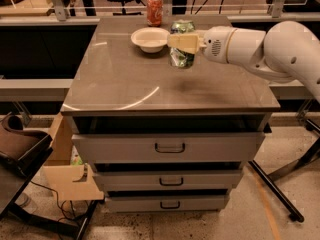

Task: Place green can upright

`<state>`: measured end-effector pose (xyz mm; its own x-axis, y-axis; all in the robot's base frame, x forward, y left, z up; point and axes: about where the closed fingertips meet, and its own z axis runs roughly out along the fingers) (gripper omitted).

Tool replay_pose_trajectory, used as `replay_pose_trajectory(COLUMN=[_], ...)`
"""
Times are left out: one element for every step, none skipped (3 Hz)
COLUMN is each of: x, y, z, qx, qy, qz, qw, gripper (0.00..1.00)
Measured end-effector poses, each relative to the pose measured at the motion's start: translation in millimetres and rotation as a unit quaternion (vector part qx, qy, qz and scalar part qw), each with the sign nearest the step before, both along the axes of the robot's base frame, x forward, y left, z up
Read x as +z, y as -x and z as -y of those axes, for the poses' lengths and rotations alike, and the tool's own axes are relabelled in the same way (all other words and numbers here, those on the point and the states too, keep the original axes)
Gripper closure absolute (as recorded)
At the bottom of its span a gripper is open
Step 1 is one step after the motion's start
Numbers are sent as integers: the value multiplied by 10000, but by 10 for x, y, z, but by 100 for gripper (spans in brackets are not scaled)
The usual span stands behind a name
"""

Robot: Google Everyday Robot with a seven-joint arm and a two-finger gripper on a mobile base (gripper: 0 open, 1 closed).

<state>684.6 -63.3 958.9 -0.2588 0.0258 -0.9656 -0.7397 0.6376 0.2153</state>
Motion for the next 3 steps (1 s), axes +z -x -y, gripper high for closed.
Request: replay_pose_trajectory(x=[80, 125, 114], y=[91, 170, 221], z=[-123, -281, -409], qx=[127, 248, 296], qy=[-25, 204, 402], qz=[728, 1354, 1570], qw=[9973, 9903, 9863], gripper=[100, 100, 100])
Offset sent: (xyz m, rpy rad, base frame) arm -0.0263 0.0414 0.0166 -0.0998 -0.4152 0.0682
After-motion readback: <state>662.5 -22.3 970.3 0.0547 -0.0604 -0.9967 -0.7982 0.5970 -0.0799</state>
